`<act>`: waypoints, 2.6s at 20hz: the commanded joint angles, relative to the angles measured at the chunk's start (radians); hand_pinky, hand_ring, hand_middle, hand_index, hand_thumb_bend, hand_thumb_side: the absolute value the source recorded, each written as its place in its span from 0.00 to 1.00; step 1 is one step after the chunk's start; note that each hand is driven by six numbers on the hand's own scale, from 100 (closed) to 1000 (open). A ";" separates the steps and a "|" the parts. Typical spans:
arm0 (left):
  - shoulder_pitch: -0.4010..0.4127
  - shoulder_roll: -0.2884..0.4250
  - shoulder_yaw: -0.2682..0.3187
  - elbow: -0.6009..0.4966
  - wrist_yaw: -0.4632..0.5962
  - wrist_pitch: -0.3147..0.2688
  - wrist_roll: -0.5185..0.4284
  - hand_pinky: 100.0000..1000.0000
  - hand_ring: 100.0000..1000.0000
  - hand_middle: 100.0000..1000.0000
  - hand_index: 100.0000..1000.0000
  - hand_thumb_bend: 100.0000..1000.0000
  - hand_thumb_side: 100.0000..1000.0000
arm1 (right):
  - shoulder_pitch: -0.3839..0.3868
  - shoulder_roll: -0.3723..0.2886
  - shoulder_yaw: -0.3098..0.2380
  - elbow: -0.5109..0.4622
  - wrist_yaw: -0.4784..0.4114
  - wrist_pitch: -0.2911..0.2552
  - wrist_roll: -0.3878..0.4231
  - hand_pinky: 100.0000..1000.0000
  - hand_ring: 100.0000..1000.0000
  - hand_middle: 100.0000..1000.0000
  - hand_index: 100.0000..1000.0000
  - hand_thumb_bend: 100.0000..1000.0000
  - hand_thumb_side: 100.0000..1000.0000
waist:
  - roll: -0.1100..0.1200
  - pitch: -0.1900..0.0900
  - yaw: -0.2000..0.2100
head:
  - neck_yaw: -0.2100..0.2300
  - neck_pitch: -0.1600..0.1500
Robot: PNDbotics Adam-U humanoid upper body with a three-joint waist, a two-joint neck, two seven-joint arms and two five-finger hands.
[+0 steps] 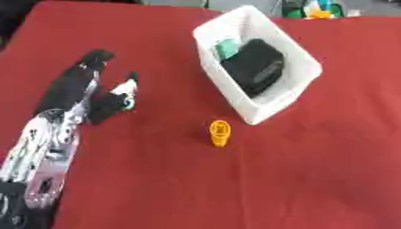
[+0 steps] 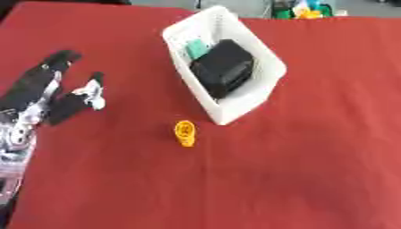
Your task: Pick up objects on the table and place them in the box.
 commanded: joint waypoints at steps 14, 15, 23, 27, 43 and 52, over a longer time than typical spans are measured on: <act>-0.001 0.002 0.012 -0.037 -0.032 -0.015 -0.072 0.96 1.00 1.00 1.00 0.08 1.00 | -0.003 -0.004 -0.002 -0.023 -0.005 -0.004 0.004 0.72 0.72 0.56 0.68 0.12 1.00 | 0.001 -0.018 0.001 | 0.001 -0.010; -0.001 -0.004 0.013 -0.039 -0.028 -0.011 -0.069 0.96 1.00 1.00 1.00 0.08 1.00 | -0.003 -0.004 -0.002 -0.023 -0.004 -0.004 0.004 0.72 0.72 0.56 0.68 0.12 1.00 | 0.001 -0.018 0.001 | -0.001 -0.010; -0.012 -0.056 0.015 -0.037 -0.005 0.031 -0.054 0.96 1.00 1.00 1.00 0.13 1.00 | -0.003 -0.001 0.000 -0.023 -0.005 -0.004 0.008 0.72 0.72 0.56 0.68 0.12 1.00 | -0.002 -0.015 0.003 | -0.003 -0.013; -0.020 -0.077 0.018 -0.026 -0.034 0.039 -0.063 0.97 1.00 1.00 1.00 0.27 1.00 | -0.002 0.001 0.001 -0.023 -0.005 -0.003 0.012 0.72 0.72 0.56 0.68 0.12 1.00 | -0.003 -0.013 0.003 | -0.001 -0.016; -0.037 -0.099 0.038 -0.003 -0.219 0.045 -0.067 1.00 1.00 1.00 1.00 0.37 1.00 | -0.002 0.004 0.009 -0.023 -0.015 -0.005 0.031 0.72 0.72 0.56 0.67 0.11 1.00 | -0.012 -0.010 0.012 | 0.001 -0.028; -0.037 -0.159 0.041 -0.022 -0.375 0.053 -0.095 1.00 1.00 1.00 1.00 0.35 1.00 | -0.002 0.007 0.010 -0.023 -0.022 -0.007 0.037 0.72 0.72 0.56 0.67 0.11 1.00 | -0.019 -0.009 0.013 | 0.003 -0.032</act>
